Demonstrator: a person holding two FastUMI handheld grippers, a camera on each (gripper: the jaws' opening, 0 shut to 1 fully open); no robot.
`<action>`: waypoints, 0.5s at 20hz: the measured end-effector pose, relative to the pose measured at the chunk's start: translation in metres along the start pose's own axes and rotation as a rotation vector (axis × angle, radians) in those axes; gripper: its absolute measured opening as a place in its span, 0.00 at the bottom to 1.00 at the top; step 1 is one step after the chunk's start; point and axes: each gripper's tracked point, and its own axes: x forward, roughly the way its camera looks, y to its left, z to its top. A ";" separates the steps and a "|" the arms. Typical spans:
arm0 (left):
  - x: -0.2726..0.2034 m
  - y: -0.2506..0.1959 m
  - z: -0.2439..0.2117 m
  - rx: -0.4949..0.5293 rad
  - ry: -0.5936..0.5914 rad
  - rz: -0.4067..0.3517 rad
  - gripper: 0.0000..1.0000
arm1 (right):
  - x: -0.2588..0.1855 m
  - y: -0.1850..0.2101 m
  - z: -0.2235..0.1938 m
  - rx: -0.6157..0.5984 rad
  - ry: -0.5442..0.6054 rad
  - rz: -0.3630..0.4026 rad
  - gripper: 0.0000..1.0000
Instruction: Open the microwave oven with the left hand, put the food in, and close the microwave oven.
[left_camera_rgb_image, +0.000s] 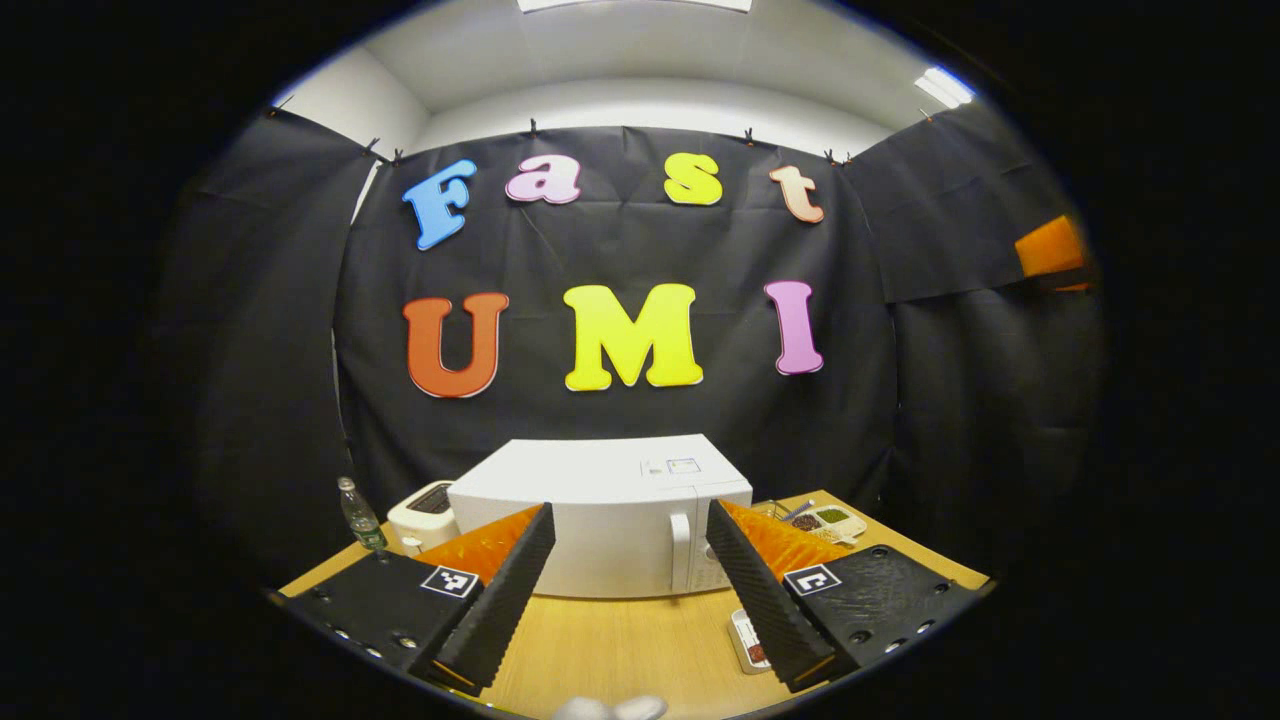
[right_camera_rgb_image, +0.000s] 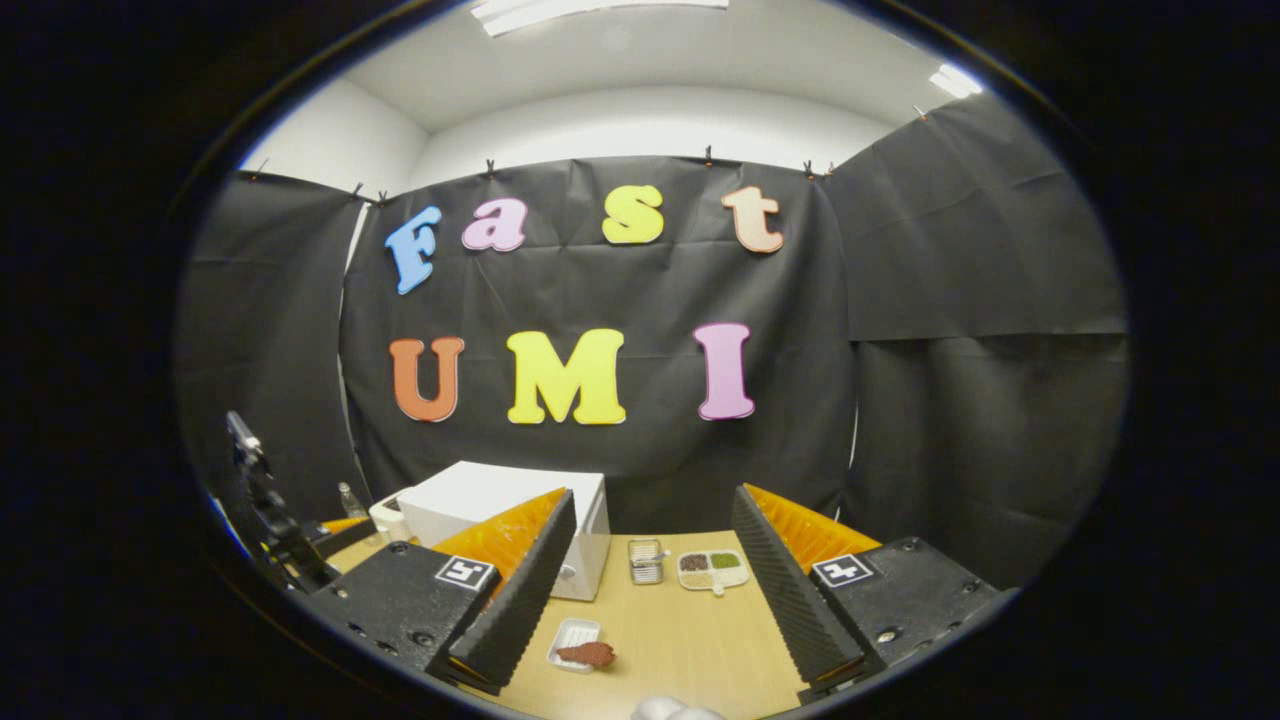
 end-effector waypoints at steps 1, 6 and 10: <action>0.013 -0.009 -0.013 -0.001 0.019 -0.011 0.95 | 0.000 -0.005 -0.001 -0.011 0.005 -0.010 0.92; 0.082 -0.036 -0.075 0.026 0.071 -0.031 0.95 | 0.004 -0.026 -0.003 -0.013 0.021 -0.061 0.92; 0.133 -0.044 -0.118 0.021 0.119 -0.029 0.95 | 0.011 -0.037 -0.019 -0.017 0.063 -0.080 0.92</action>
